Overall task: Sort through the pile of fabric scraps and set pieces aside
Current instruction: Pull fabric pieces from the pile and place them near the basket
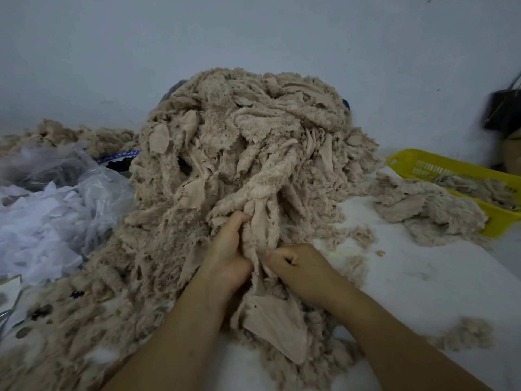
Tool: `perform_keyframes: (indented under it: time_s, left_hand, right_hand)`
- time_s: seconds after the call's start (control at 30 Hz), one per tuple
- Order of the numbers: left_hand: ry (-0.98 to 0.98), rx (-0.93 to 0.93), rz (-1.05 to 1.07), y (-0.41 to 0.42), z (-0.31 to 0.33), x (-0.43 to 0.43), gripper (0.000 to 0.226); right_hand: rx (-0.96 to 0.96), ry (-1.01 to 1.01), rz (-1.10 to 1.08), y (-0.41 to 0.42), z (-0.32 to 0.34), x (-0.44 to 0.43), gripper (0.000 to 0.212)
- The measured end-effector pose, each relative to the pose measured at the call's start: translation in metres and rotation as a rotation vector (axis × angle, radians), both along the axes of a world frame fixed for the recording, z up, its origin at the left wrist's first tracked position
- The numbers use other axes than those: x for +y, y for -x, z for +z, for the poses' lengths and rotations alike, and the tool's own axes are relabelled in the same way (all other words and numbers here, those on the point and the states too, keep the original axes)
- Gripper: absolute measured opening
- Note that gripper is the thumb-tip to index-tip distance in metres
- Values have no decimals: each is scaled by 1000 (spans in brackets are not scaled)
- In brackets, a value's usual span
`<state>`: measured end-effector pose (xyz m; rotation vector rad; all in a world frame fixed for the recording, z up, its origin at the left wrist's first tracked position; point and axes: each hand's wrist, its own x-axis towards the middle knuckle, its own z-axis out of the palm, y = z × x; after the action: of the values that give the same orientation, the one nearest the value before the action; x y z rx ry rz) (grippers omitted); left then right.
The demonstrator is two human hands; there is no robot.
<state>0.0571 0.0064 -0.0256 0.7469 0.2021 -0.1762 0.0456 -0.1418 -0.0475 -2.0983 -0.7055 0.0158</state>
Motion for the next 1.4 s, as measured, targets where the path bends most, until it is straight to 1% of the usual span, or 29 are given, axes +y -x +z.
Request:
perform_keyframes:
  time_s: [0.13, 0.2, 0.27, 0.3, 0.33, 0.43, 0.47, 0.5, 0.53, 0.57, 0.63, 0.67, 0.77, 0.8, 0.87, 0.97, 1.0, 1.07, 1.1, 1.13, 1.17, 1.23, 1.27, 1.33, 1.4]
  left_hand:
    - [75, -69, -32, 3, 1, 1, 22]
    - [81, -84, -72, 5, 3, 1, 27]
    - [47, -114, -103, 7, 6, 0, 38]
    - [20, -131, -115, 8, 7, -1, 45]
    - [-15, -150, -124, 8, 8, -2, 48]
    - [-99, -170, -161, 11, 10, -7, 36]
    - [-123, -179, -181, 12, 9, -8, 31]
    - [-149, -187, -202, 13, 9, -10, 30]
    - [-194, -192, -219, 14, 8, -11, 30]
    - [-256, -193, -232, 15, 7, -13, 33]
    - [-389, -200, -232, 16, 6, -16, 37]
    - [-441, -207, -232, 16, 4, -17, 37]
    - [-592, -235, -250, 18, 6, -18, 27]
    - [-629, -247, -272, 19, 6, -17, 25]
    - [-678, -285, -308, 21, 6, -16, 29]
    - [-757, -342, -390, 28, 8, -18, 27]
    - [-759, -344, -420, 30, 7, -18, 27]
    - [-683, -330, -441, 31, 7, -19, 27]
    - [-642, -329, -421, 31, 7, -19, 28]
    - [-565, -310, -388, 29, 8, -18, 29]
    - [-490, -307, -332, 28, 10, -18, 29]
    - [-307, -309, -202, 23, 10, -12, 24]
    - [-247, -318, -161, 21, 9, -8, 25]
    - [-212, -335, -135, 19, 8, -3, 29]
    - [-225, -314, -142, 20, 7, -3, 31]
  right_hand:
    - [18, -6, 7, -1, -2, -1, 54]
    - [42, -14, 10, -3, -3, -1, 53]
    - [93, -50, 15, -3, -4, -3, 50]
    - [124, -76, 10, -3, -4, -4, 49]
    - [157, -103, -4, -3, -4, -5, 47]
    - [273, -246, -151, -6, 1, -6, 38]
    - [336, -341, -192, -8, 2, -6, 38]
    - [417, -472, -191, -12, 2, -7, 44]
    - [495, -595, -163, -15, 3, -8, 52]
    - [558, -679, -126, -16, 5, -9, 50]
    - [585, -712, -100, -13, 10, -9, 33]
    - [597, -729, -105, -13, 11, -8, 29]
    - [617, -843, -148, -18, 9, -9, 23]
    - [608, -843, -179, -18, 8, -9, 22]
    - [616, -837, -243, -19, 7, -7, 23]
    - [666, -907, -317, -22, 8, -10, 23]
    - [679, -926, -391, -25, 11, -14, 24]
    - [663, -960, -568, -34, 17, -28, 26]
    - [665, -1014, -592, -36, 18, -33, 26]
    - [690, -1063, -558, -36, 18, -35, 28]
    - [725, -1072, -488, -33, 18, -33, 34]
    - [753, -986, -349, -26, 13, -26, 48]
    - [719, -917, -290, -23, 11, -22, 53]
    - [593, -753, -195, -15, 10, -16, 63]
    - [495, -613, -158, -10, 13, -11, 78]
